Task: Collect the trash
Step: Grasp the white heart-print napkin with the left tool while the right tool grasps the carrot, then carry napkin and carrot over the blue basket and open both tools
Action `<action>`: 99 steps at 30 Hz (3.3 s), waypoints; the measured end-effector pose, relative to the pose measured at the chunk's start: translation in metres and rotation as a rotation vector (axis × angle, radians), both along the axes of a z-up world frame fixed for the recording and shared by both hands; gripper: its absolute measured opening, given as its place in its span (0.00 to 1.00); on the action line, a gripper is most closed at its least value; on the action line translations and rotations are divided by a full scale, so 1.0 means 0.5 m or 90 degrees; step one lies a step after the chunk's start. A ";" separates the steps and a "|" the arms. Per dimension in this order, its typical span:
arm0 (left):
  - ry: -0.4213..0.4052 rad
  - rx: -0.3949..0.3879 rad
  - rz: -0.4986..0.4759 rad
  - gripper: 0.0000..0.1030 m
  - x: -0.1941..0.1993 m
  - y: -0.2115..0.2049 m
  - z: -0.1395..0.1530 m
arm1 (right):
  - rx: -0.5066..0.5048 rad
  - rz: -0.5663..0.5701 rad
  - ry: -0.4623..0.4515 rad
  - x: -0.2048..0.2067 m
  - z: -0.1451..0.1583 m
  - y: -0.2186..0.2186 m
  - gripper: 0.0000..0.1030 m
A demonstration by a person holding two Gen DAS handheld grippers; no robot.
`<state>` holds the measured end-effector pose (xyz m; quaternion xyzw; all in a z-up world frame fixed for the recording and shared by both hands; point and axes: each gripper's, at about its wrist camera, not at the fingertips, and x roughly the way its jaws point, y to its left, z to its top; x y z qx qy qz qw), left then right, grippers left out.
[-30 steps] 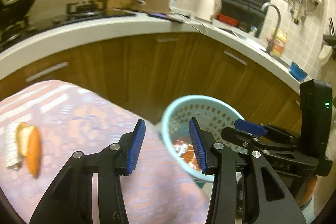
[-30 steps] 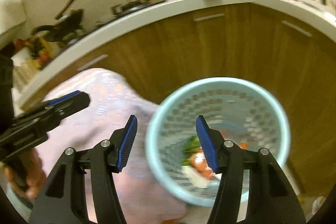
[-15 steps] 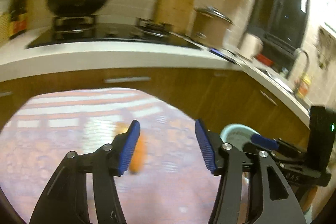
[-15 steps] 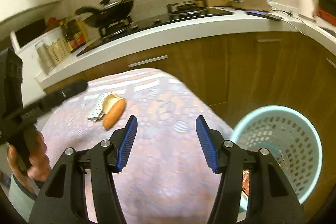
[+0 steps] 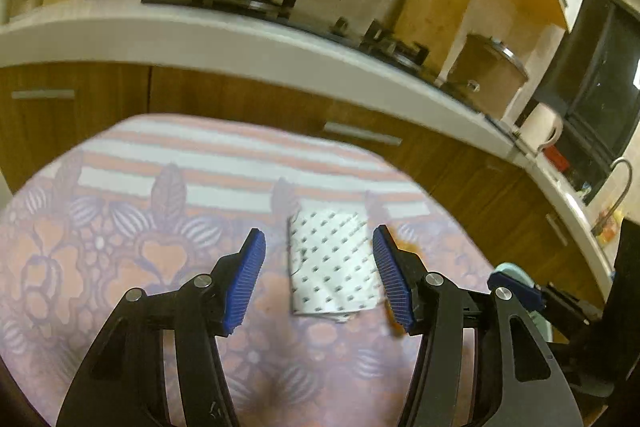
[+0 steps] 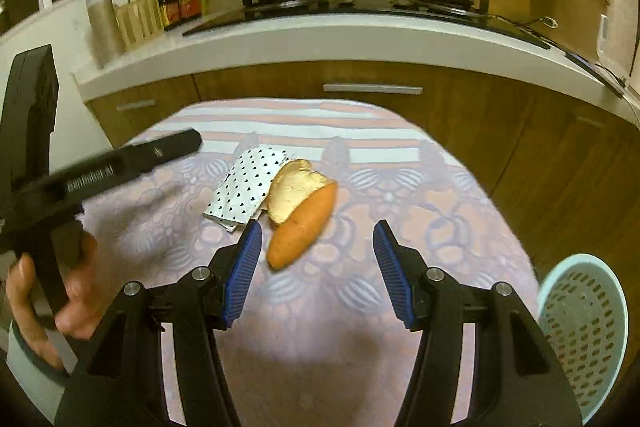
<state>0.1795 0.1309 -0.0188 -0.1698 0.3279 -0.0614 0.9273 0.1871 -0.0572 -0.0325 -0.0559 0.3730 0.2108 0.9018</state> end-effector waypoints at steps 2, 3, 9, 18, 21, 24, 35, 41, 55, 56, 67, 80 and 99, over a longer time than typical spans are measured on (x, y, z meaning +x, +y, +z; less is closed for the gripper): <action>0.007 -0.001 0.004 0.53 0.001 0.003 -0.010 | -0.010 -0.002 0.020 0.017 -0.026 0.021 0.53; 0.010 -0.003 0.005 0.53 0.002 0.004 -0.012 | -0.014 -0.002 0.031 0.026 -0.038 0.029 0.53; 0.018 0.007 -0.004 0.53 0.001 0.008 -0.019 | -0.041 -0.021 0.051 0.060 -0.071 0.062 0.53; 0.034 0.032 -0.018 0.66 0.013 -0.015 -0.031 | -0.017 -0.036 0.055 0.065 -0.071 0.028 0.20; 0.032 0.081 -0.030 0.72 0.014 -0.044 -0.030 | -0.016 -0.049 0.048 0.062 -0.064 -0.006 0.20; 0.044 0.137 -0.059 0.74 0.024 -0.087 -0.035 | -0.021 -0.064 0.034 0.058 -0.062 -0.041 0.20; 0.107 0.207 -0.061 0.57 0.068 -0.113 -0.066 | 0.039 -0.055 0.055 0.071 -0.072 -0.073 0.20; 0.098 0.187 -0.049 0.16 0.059 -0.099 -0.064 | 0.044 -0.048 0.041 0.059 -0.066 -0.081 0.20; 0.033 0.132 -0.082 0.11 0.016 -0.119 -0.022 | 0.072 -0.053 0.011 0.029 -0.044 -0.108 0.12; 0.030 0.133 -0.085 0.11 0.014 -0.125 -0.017 | 0.072 -0.057 0.005 0.021 -0.039 -0.114 0.12; -0.021 0.151 -0.167 0.11 -0.017 -0.278 0.046 | 0.109 -0.134 -0.036 -0.044 0.028 -0.263 0.12; -0.027 0.145 -0.305 0.11 -0.021 -0.552 0.034 | 0.085 -0.279 -0.050 -0.115 0.046 -0.516 0.12; 0.046 0.186 -0.410 0.31 0.012 -0.811 -0.076 | 0.103 -0.404 0.045 -0.129 -0.069 -0.732 0.14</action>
